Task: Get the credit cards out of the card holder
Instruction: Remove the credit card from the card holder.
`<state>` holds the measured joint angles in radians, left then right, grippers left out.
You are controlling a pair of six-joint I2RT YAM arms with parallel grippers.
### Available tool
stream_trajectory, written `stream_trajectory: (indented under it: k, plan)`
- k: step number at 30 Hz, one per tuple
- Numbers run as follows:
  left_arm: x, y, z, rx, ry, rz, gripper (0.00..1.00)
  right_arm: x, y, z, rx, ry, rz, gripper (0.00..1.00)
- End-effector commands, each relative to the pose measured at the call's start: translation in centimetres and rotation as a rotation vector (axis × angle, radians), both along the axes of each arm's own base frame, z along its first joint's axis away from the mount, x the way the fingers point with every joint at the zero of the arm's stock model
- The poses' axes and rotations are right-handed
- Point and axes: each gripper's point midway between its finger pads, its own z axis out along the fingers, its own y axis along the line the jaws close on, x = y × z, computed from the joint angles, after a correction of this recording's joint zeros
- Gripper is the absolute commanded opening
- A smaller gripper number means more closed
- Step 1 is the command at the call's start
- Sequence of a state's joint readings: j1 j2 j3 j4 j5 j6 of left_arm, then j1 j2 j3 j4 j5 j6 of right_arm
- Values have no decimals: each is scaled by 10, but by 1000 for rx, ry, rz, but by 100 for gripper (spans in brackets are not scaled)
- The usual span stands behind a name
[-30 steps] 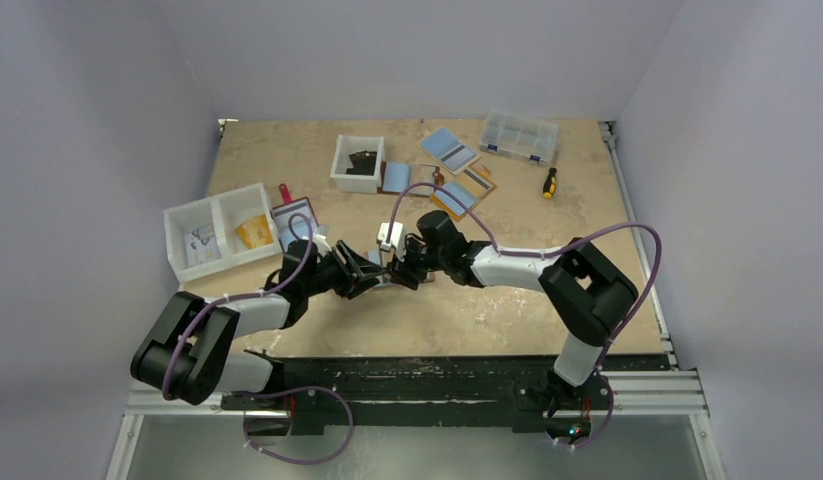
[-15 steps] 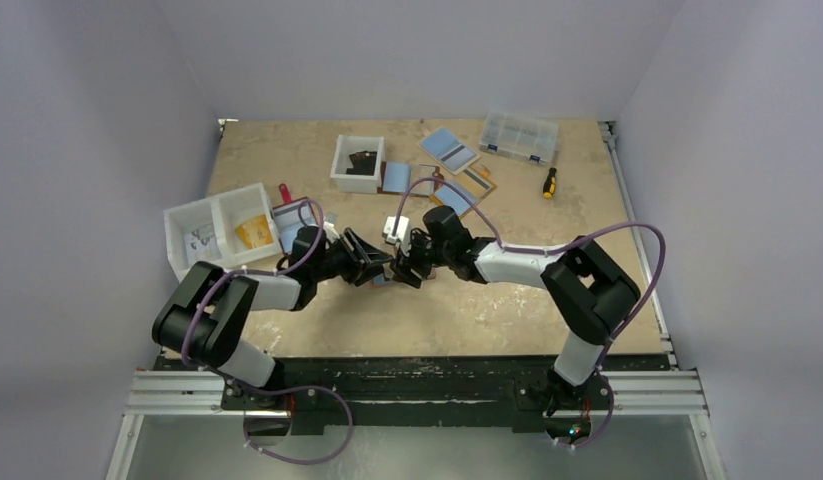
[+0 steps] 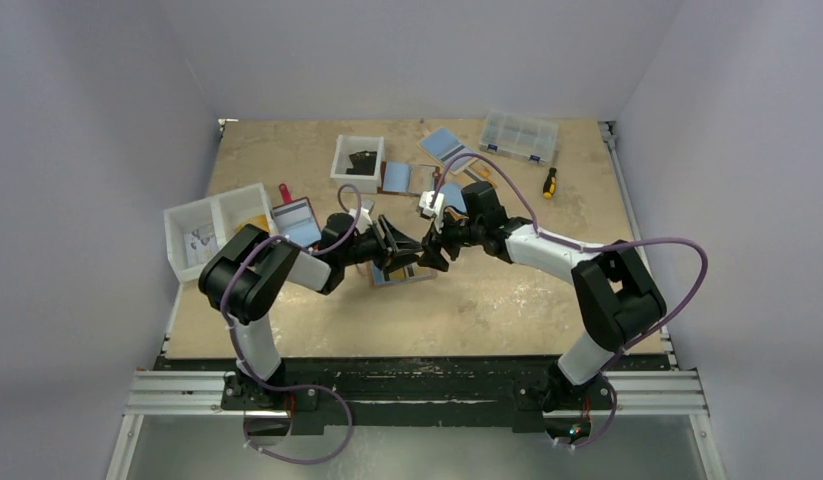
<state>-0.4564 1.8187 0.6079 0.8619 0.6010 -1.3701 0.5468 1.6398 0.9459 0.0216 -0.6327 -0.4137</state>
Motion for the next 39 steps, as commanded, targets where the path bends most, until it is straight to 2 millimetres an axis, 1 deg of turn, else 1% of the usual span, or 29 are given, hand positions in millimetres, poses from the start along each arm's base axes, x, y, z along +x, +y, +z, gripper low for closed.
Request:
stream_trajectory:
  k: [1, 5, 7, 9, 11, 14, 16, 17, 20, 21, 23, 24, 25, 29, 33, 36, 39]
  plan:
    - [0, -13, 31, -88, -105, -33, 48, -13, 4, 28, 56, 1, 86, 71]
    - [8, 7, 38, 27, -156, 36, 48, -18, 5, 30, 76, 20, 101, 68]
    - [13, 23, 40, 136, -169, 80, 50, -20, 8, 30, 102, 52, 94, 66]
    - [16, 43, 40, 271, -185, 130, 53, -21, 10, 26, 109, 90, 77, 65]
    - [14, 63, 38, 400, -202, 164, 59, -22, 12, 25, 126, 124, 71, 65]
    - [7, 83, 37, 496, -204, 201, 70, -24, 19, 23, 151, 184, 84, 64]
    - [3, 94, 37, 517, -199, 230, 78, -21, 20, 22, 133, 205, 91, 62]
    - [1, 98, 40, 516, -201, 245, 82, -19, 20, 23, 115, 197, 103, 61]
    - [2, 112, 45, 514, -189, 302, 98, -18, 18, 22, 65, 220, 119, 59]
    - [3, 116, 47, 509, -187, 317, 99, -17, 18, 23, 54, 224, 120, 60]
    - [6, 122, 53, 485, -181, 340, 99, -17, 16, 24, 32, 235, 123, 60]
    - [7, 121, 55, 462, -178, 342, 99, -17, 16, 25, 29, 236, 123, 60]
    - [8, 119, 58, 428, -177, 340, 99, -17, 16, 26, 27, 240, 123, 61]
    - [4, 110, 56, 370, -160, 291, 98, -18, 12, 29, 8, 230, 126, 63]
    - [-4, 100, 62, 329, -208, 220, 97, -20, 4, 30, -25, 184, 134, 64]
    - [-8, 100, 68, 356, -244, 184, 96, -26, -4, 33, -48, 145, 147, 66]
    - [-11, 110, 62, 434, -243, 185, 96, -29, -10, 31, -68, 126, 144, 67]
